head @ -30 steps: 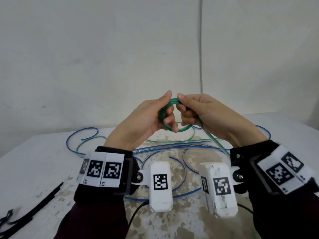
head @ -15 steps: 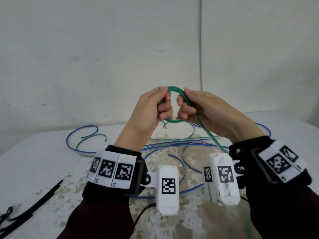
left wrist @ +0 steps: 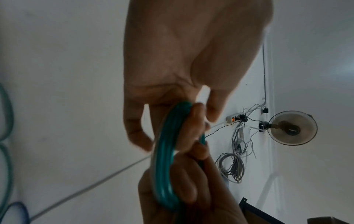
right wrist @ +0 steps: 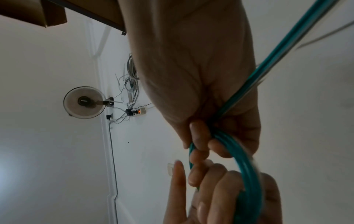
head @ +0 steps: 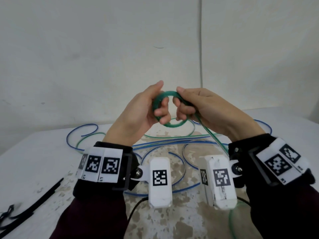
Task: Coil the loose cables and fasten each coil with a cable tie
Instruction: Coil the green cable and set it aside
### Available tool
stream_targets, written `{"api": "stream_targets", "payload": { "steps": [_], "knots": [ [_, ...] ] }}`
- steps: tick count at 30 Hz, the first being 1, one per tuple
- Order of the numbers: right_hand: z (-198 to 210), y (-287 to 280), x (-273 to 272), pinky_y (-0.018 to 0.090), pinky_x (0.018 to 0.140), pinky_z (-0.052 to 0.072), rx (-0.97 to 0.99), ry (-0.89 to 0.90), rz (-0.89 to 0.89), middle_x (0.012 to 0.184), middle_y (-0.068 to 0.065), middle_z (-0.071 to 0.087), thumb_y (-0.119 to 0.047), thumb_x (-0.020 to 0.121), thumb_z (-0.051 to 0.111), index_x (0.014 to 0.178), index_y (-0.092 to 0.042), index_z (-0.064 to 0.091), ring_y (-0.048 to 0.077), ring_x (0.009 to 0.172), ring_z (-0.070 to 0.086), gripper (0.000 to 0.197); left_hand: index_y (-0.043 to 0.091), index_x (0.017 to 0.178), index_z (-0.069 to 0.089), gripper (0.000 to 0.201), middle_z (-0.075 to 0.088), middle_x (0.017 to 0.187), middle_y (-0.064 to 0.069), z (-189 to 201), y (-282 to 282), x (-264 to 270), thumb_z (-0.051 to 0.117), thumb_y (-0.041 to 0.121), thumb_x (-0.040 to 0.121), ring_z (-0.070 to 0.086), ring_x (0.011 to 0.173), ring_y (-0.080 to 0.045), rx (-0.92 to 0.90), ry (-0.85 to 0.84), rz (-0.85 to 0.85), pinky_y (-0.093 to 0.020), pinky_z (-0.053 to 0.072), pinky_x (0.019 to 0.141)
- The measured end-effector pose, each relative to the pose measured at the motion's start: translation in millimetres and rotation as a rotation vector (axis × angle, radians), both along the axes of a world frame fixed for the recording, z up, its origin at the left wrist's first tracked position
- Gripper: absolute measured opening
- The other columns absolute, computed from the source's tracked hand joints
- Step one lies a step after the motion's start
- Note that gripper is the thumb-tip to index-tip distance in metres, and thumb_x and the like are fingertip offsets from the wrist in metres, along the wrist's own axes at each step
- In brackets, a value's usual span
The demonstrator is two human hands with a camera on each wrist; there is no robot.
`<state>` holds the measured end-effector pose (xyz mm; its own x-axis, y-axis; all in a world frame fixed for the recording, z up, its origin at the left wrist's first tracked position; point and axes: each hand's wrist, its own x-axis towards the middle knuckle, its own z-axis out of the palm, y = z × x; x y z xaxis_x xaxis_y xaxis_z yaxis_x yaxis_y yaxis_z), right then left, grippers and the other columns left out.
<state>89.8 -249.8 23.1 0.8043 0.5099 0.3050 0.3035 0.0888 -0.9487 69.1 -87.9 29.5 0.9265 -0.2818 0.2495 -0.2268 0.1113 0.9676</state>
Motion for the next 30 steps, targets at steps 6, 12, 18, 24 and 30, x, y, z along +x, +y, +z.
{"api": "stream_targets", "payload": {
  "steps": [6,12,18,24,30],
  "knots": [
    [-1.1,10.2,-2.5,0.021,0.069,0.049,0.002,-0.01,-0.048,0.049,-0.001,0.048,-0.026,0.103,0.032,0.077,-0.009,0.057,0.018,0.06,0.052,0.04,0.012,0.067,0.04,0.04,0.035,0.051,0.008,-1.2,5.9,-1.1,0.034,0.028,0.103,0.022,0.045,-0.008,0.079,-0.132,0.079,-0.032,0.018,0.065],
    [1.6,4.2,-2.3,0.017,0.054,0.039,-0.001,0.001,-0.022,0.046,-0.007,0.028,-0.025,0.103,0.032,0.073,-0.009,0.048,0.014,0.05,0.036,0.037,0.008,0.068,0.045,0.04,0.031,0.052,0.0,0.8,4.0,-3.0,0.032,0.022,0.103,0.033,0.045,-0.015,0.09,-0.055,-0.011,-0.02,0.034,0.05],
    [3.8,5.9,-5.1,0.017,0.064,0.049,0.088,0.025,0.001,0.056,0.004,0.051,-0.023,0.104,0.028,0.079,-0.005,0.054,0.014,0.058,0.057,0.04,0.01,0.069,0.041,0.039,0.031,0.053,0.002,0.0,-0.7,-4.0,0.03,0.022,0.104,0.034,0.042,-0.01,-0.009,-0.149,0.015,-0.02,0.029,0.055],
    [9.5,-4.4,-7.6,0.017,0.058,0.041,0.025,0.0,-0.017,0.048,-0.006,0.028,-0.026,0.103,0.031,0.075,-0.009,0.049,0.013,0.051,0.039,0.038,0.01,0.067,0.042,0.038,0.033,0.051,0.002,1.6,-4.1,-5.0,0.032,0.023,0.101,0.029,0.047,-0.015,-0.019,-0.087,-0.045,-0.022,0.027,0.05],
    [7.2,4.7,-5.8,0.025,0.067,0.054,0.038,0.008,-0.091,0.05,-0.002,0.046,-0.029,0.103,0.036,0.078,-0.01,0.056,0.014,0.056,0.054,0.037,0.009,0.07,0.043,0.037,0.039,0.053,0.009,-2.6,-4.9,-0.9,0.033,0.023,0.103,0.023,0.047,-0.008,-0.057,-0.176,0.068,-0.023,0.017,0.053]
  ]
}}
